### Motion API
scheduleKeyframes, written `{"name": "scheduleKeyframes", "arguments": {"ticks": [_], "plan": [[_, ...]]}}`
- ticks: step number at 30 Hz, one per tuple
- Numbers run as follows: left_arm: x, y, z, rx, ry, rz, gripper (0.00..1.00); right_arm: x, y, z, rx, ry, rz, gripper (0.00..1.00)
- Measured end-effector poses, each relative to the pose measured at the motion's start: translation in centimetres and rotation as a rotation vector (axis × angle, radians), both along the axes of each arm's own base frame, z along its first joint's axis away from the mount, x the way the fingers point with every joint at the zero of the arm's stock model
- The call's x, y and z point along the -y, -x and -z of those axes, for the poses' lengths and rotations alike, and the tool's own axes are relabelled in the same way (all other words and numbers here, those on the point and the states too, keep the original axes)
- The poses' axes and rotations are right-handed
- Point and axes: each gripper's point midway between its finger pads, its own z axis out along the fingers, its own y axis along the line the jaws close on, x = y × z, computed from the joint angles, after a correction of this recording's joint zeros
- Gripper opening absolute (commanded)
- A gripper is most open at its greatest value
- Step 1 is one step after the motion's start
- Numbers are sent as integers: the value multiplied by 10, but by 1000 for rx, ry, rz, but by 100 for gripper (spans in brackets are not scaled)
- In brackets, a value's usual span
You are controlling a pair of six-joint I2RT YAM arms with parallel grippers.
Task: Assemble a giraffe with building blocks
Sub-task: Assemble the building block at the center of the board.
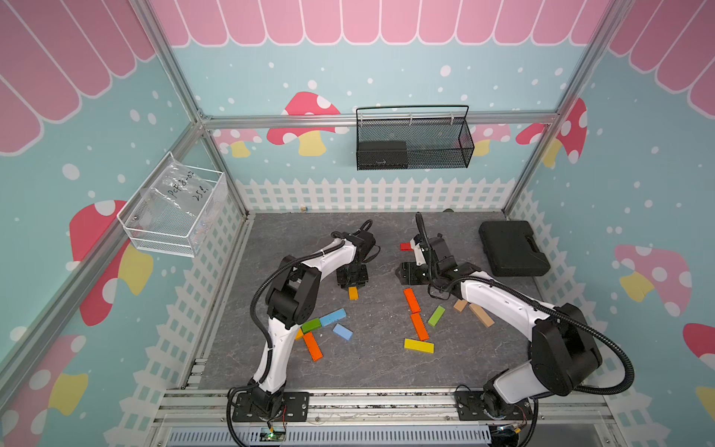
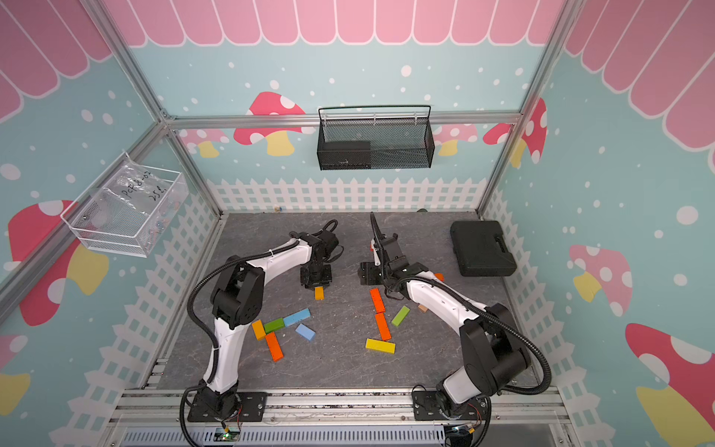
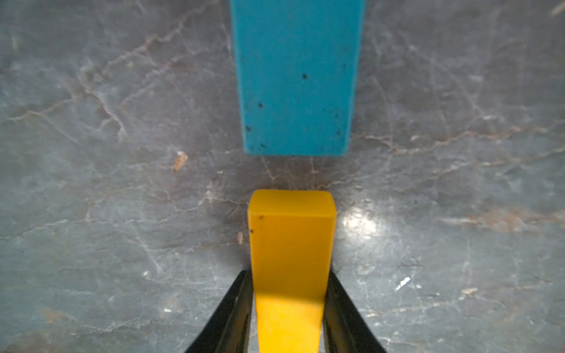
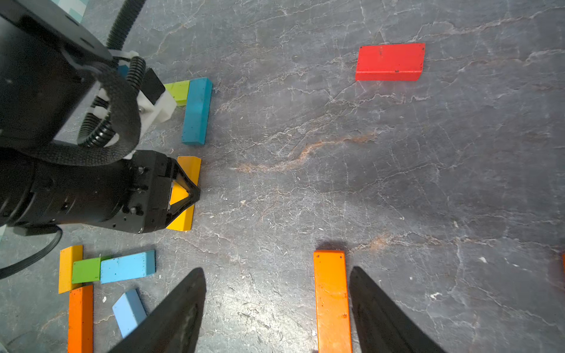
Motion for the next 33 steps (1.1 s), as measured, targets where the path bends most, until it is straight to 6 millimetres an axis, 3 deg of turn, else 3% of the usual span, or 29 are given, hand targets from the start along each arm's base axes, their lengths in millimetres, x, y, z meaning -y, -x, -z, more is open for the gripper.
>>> {"name": "scheduleKeyframes", "arguments": {"ticks": [12,33], "plan": [[0,-9,0,7,13,1,35,-1,0,1,-5,-3,-4,76],[-4,-20,0,7,12,-5,34,-2,1,7,-21,-3,-6,76]]}}
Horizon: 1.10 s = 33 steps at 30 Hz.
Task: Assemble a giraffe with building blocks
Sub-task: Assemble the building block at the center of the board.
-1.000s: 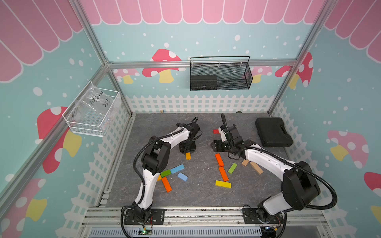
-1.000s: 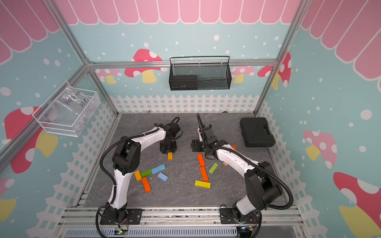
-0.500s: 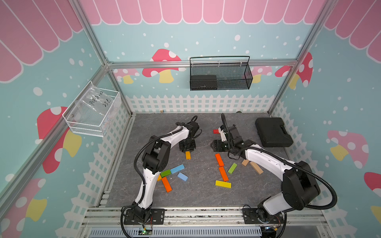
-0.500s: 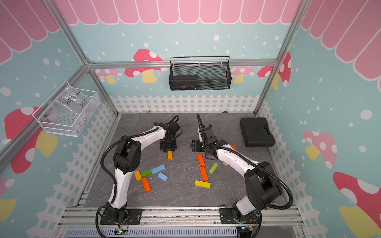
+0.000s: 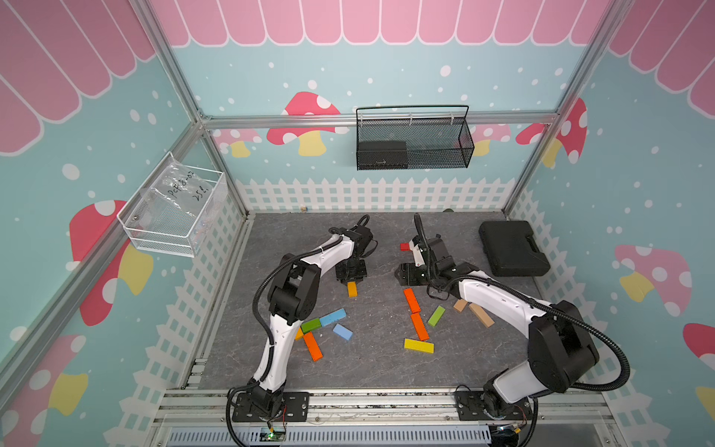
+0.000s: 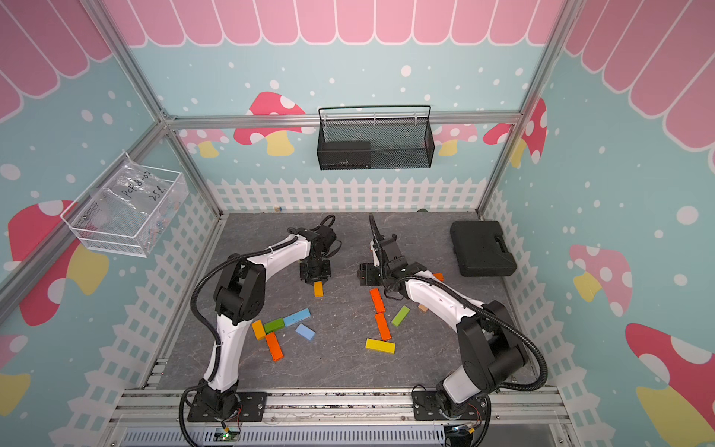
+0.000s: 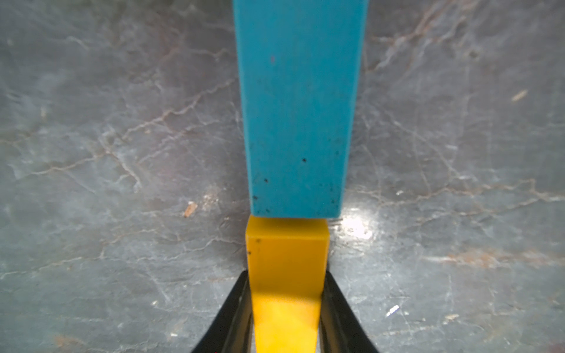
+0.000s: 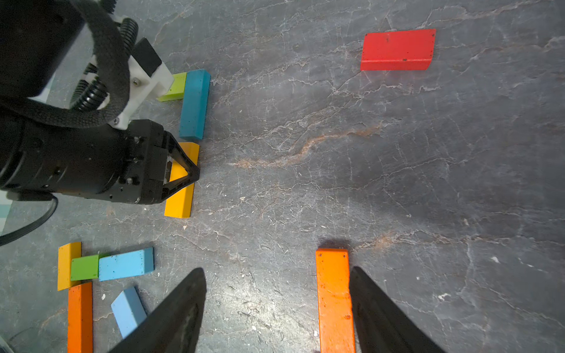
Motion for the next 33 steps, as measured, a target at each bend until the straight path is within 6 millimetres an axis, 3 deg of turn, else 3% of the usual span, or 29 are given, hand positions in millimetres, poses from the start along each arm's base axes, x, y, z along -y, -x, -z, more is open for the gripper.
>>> {"name": "scheduleKeyframes", "arguments": {"ticks": [17,21,24,27,31,33], "plan": [[0,-6,0,4,4,9,37,-1,0,2,-5,1,-2,75],[-1,-7,0,4,4,12,48,-1,-1,5,-10,3,-2,76],[-3,-8,0,7,2,14,66,-1,-1,5,-10,3,-2,76],[-4,-10,-1,15,4,14,77,-1,-1,5,-11,1,0,76],[-8,-8,-7,30,-5,20,82,-1,-1,4,-12,0,1,76],[-12,-6,-25,61,-11,20,83,-2,-2,1,-9,-3,3,76]]}}
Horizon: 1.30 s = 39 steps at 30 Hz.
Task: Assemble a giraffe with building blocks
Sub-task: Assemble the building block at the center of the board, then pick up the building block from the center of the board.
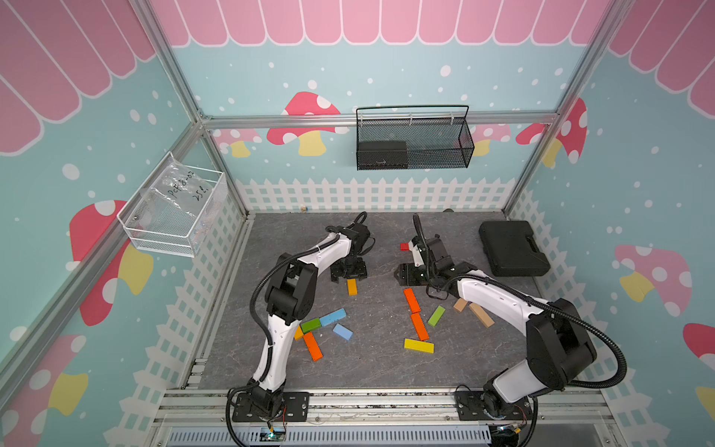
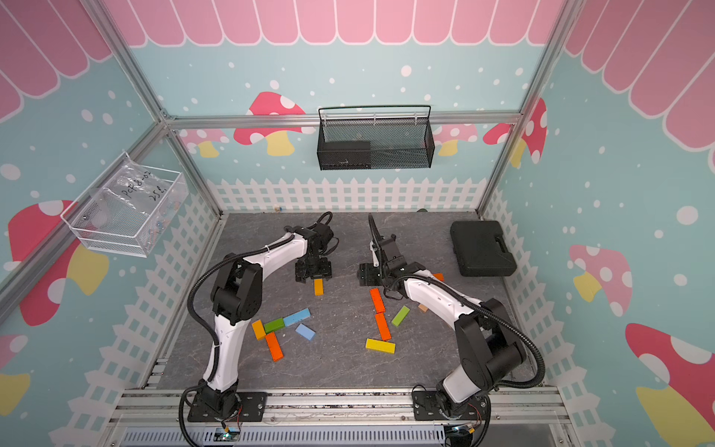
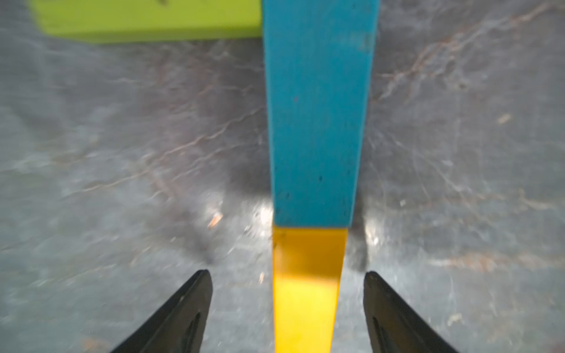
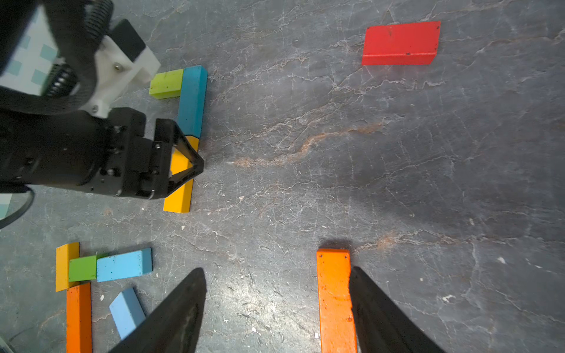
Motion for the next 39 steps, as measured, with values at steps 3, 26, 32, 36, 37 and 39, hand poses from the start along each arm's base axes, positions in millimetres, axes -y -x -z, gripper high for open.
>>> {"name": "scheduleKeyframes", "arguments": {"ticks": [3,26,32,36,37,39], "plan": [[-10,3,-52,107,5,-9,83,-2,-4,-8,16,-9,0,76],[-178,229,-28,-42,-123,-515,84,-3,10,-20,34,-59,-19,75],[-171,221,-3,-75,-104,-517,81,-3,10,-19,34,-59,-20,75],[-172,210,-1,-44,-79,-542,79,-2,10,-19,34,-58,-19,75],[-173,208,-1,-35,-74,-548,78,-2,10,-19,34,-58,-20,75],[-175,203,0,-24,-65,-555,76,-2,10,-19,34,-58,-19,75]]}}
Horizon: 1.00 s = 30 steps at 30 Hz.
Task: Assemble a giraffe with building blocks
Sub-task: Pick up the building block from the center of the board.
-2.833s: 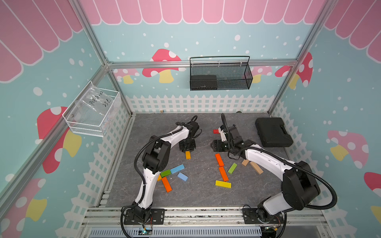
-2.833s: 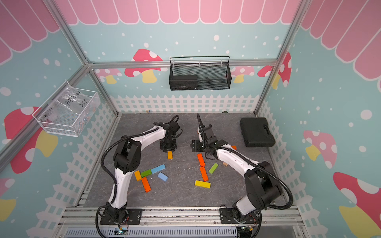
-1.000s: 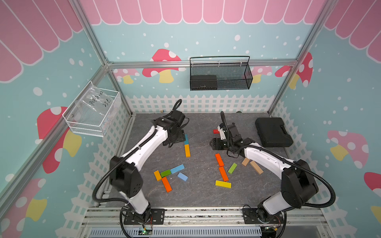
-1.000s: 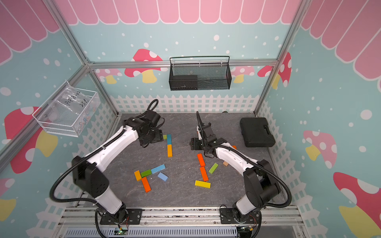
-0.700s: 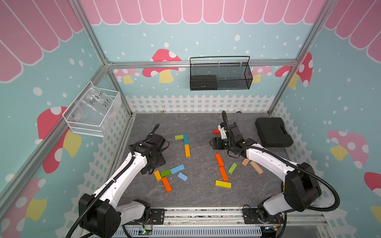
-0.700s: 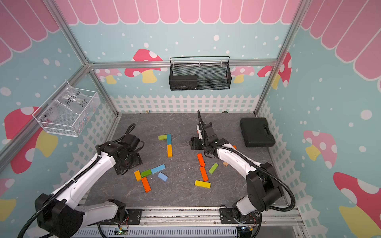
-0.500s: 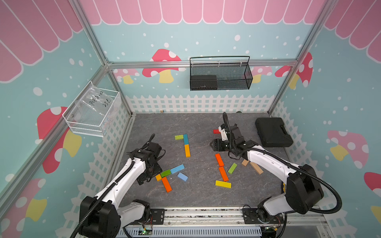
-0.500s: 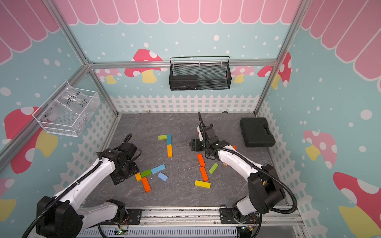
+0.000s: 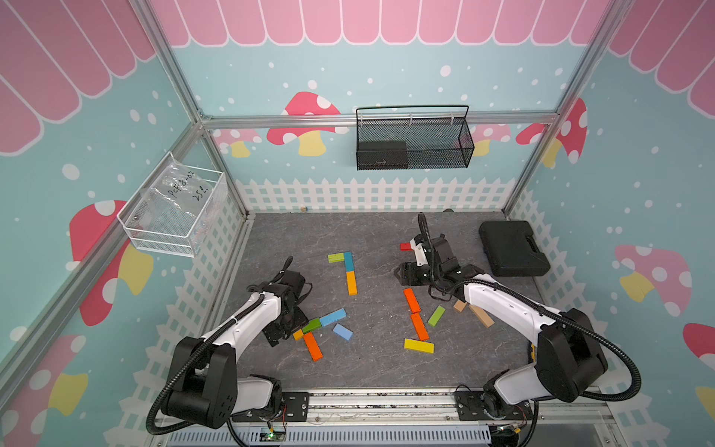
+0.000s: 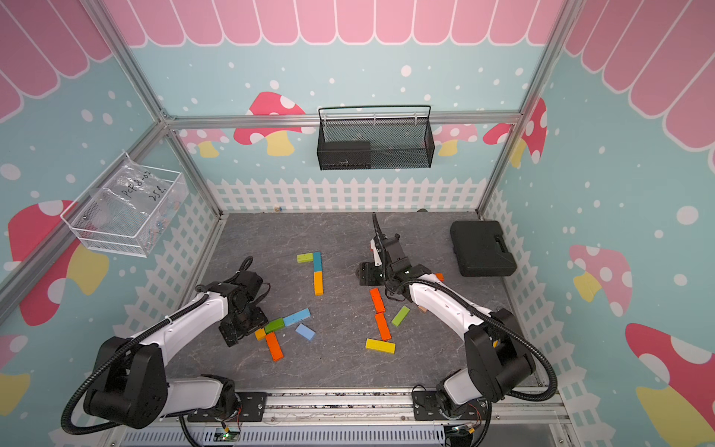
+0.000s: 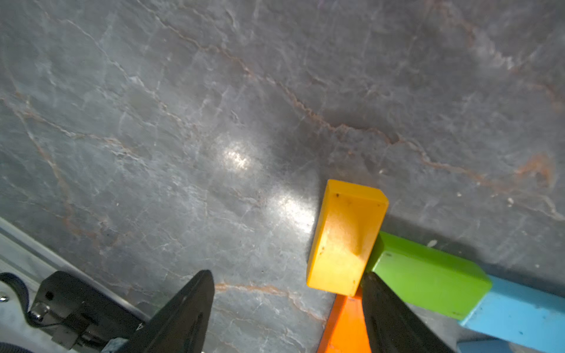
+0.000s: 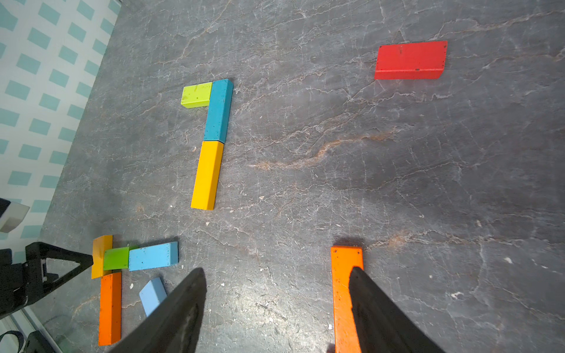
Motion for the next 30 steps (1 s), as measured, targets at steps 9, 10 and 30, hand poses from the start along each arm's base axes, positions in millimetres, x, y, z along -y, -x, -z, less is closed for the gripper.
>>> {"name": "scheduleKeyframes", "arguments": {"ticks": [9,10,30], "plan": [[7,-13,16,-14,46,23,72,1,1,1,-3,11,-2,75],[7,-14,17,-14,50,26,70,2,1,2,-4,12,-2,75],[7,-10,28,-33,58,40,56,2,1,3,-11,15,-1,75]]}}
